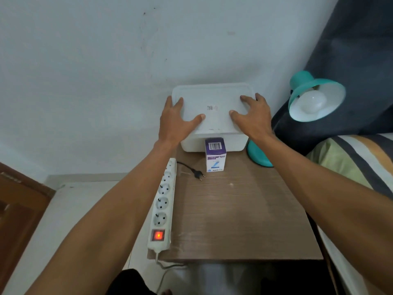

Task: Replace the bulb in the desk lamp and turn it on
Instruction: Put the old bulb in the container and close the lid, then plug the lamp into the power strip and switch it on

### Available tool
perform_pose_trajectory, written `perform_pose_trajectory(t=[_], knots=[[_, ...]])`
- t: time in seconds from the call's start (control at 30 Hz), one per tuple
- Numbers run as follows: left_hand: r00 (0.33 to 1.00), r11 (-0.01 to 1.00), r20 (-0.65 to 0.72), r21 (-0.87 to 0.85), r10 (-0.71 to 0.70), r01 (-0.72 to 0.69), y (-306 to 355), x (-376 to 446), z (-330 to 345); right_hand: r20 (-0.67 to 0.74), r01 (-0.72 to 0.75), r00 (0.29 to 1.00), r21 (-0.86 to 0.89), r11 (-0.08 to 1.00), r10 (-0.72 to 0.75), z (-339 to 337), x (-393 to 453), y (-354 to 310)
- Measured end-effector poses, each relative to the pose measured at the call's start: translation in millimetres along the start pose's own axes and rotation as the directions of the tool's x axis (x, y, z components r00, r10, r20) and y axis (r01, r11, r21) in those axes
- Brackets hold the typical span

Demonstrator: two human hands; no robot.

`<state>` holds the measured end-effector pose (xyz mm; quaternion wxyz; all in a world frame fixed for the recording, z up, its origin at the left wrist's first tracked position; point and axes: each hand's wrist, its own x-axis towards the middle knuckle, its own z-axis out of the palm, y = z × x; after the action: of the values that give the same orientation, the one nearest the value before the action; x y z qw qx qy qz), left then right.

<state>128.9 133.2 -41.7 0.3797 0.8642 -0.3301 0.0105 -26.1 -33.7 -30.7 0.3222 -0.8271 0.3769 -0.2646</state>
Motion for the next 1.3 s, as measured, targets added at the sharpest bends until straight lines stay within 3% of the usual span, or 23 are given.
perform_pose_trajectory(t=[0.3,0.7,0.9,1.03,1.17,1.3], knots=[[0.992,0.998,0.111,0.014,-0.057,0.056,-11.7,37.4,21.6,0.083,-0.072,0.994,-0.029,0.997,0.074,18.5,37.3,13.0],[0.973,0.996,0.216,0.054,-0.082,0.072,-11.6,35.9,12.8,0.161,-0.023,0.986,-0.147,0.989,0.047,14.7,35.6,7.1],[0.996,0.997,0.080,-0.064,-0.045,0.050,-25.7,-7.8,-6.3,0.010,0.251,0.968,-0.097,0.963,-0.251,18.6,6.7,-33.6],[0.994,0.991,0.077,-0.108,-0.072,0.080,-48.9,-59.1,-17.4,0.002,0.370,0.929,-0.055,0.927,-0.371,36.5,-22.0,-65.6],[0.988,0.991,0.108,-0.053,-0.114,0.120,-83.4,-116.0,-24.3,0.109,0.394,0.915,-0.039,0.918,-0.388,61.8,-60.7,-86.1],[0.958,0.976,0.200,-0.027,-0.208,0.217,-114.8,-167.9,-26.0,0.236,0.292,0.932,-0.047,0.955,-0.274,93.2,-94.4,-78.2]])
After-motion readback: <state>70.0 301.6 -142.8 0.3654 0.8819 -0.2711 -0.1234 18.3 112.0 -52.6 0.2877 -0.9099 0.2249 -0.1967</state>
